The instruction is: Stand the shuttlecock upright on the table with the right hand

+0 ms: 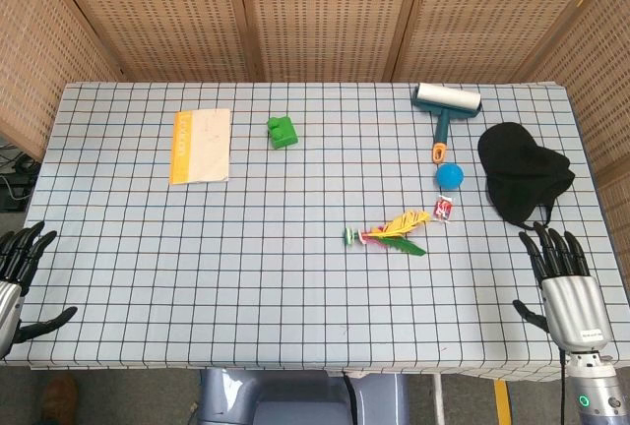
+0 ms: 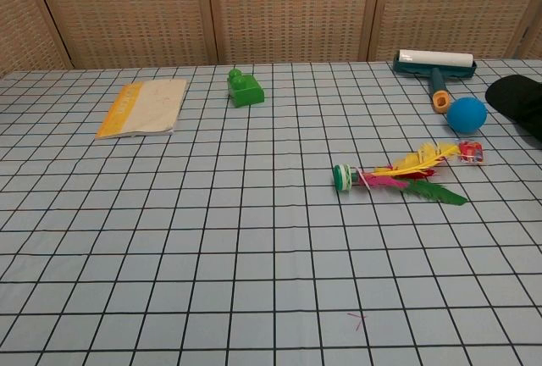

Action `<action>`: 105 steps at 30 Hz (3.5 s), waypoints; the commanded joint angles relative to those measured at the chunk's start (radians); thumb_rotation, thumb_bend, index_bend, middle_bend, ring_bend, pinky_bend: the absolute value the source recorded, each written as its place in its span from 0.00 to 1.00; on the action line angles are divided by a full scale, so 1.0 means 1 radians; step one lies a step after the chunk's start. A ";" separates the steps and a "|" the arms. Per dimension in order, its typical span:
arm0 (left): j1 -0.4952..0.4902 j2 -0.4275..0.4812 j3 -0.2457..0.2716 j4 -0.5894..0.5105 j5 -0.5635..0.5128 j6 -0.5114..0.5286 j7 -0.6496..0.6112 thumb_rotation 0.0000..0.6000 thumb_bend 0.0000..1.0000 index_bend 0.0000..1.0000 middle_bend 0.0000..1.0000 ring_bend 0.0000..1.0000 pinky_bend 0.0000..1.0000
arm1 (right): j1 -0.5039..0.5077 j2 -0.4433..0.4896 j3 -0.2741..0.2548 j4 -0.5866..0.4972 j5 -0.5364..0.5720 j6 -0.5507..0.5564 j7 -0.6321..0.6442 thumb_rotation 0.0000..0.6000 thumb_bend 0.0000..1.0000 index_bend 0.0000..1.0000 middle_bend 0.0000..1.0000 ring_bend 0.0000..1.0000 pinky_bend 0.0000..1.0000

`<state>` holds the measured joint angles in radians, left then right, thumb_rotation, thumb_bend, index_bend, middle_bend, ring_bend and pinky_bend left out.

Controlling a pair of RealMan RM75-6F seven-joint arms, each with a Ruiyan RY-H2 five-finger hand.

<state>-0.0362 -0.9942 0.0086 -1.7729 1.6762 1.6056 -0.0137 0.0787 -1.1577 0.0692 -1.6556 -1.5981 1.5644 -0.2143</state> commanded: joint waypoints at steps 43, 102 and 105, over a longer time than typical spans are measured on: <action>-0.090 -0.089 -0.071 0.014 -0.229 -0.179 0.168 1.00 0.00 0.00 0.00 0.00 0.00 | 0.723 -0.263 0.136 0.457 0.438 -0.968 -0.141 1.00 0.50 0.43 0.00 0.00 0.00; -0.092 -0.074 -0.033 0.001 -0.184 -0.178 0.131 1.00 0.00 0.00 0.00 0.00 0.00 | 0.762 -0.119 0.105 0.169 0.408 -0.646 -0.207 1.00 0.64 0.80 0.00 0.00 0.00; -0.091 -0.066 -0.025 0.007 -0.164 -0.177 0.109 1.00 0.00 0.00 0.00 0.00 0.00 | 0.763 -0.099 0.122 0.110 0.392 -0.601 -0.250 1.00 0.64 0.80 0.00 0.00 0.00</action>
<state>-0.1275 -1.0646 -0.0205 -1.7689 1.5058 1.4286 0.1019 0.8484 -1.2838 0.1701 -1.4980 -1.1809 0.9262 -0.4267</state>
